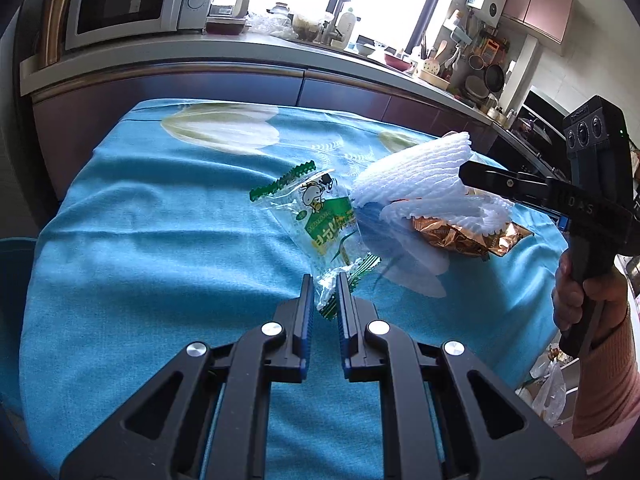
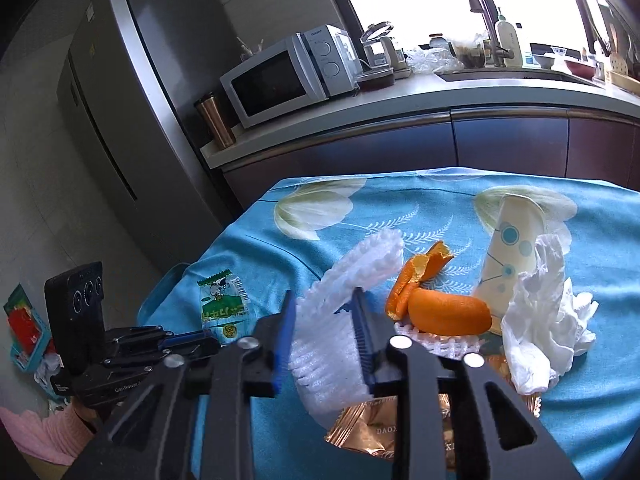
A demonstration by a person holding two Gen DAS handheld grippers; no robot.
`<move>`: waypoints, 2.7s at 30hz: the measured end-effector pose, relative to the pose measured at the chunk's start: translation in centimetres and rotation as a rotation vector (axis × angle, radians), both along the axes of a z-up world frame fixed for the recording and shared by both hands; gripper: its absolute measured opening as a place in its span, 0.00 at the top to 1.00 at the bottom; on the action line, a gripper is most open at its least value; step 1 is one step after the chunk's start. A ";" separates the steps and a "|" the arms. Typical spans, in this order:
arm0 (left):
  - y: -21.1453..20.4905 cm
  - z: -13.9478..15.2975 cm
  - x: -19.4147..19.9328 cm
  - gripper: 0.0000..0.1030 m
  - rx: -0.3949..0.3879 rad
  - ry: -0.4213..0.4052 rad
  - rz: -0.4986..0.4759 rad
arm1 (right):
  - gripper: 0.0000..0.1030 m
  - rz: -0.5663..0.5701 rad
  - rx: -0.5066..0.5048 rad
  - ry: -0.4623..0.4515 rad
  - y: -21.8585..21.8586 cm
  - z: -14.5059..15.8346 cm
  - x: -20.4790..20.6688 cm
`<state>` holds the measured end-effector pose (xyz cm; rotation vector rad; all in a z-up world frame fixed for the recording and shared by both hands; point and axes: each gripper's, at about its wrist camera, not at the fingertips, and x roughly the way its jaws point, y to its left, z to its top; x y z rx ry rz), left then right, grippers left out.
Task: Collect trash
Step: 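Grasp the white foam fruit net with the right tool while the left tool holds the wrapper, then carry the wrapper in the left tool while the right tool carries the foam net to the bin, then open the right tool over the bin while the left tool releases the wrapper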
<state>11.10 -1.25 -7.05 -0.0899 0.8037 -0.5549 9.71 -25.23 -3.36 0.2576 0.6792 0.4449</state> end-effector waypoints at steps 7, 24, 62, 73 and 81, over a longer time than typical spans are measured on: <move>3.1 0.5 -0.8 0.89 -0.013 -0.013 0.043 | 0.94 0.003 0.044 -0.032 0.8 0.6 -0.7; 14.1 3.1 -3.7 0.89 -0.041 -0.079 0.231 | 0.94 0.288 0.131 -0.113 11.6 3.4 -0.8; 30.1 -4.9 -1.3 0.89 0.062 0.116 0.608 | 0.93 0.604 0.110 0.182 32.7 -3.0 6.9; 29.7 -7.6 1.7 0.89 0.063 0.178 0.629 | 0.89 0.577 0.075 0.239 34.3 -4.5 7.6; 29.2 -7.2 1.2 0.89 0.055 0.153 0.635 | 0.85 0.573 0.082 0.228 33.7 -4.6 7.5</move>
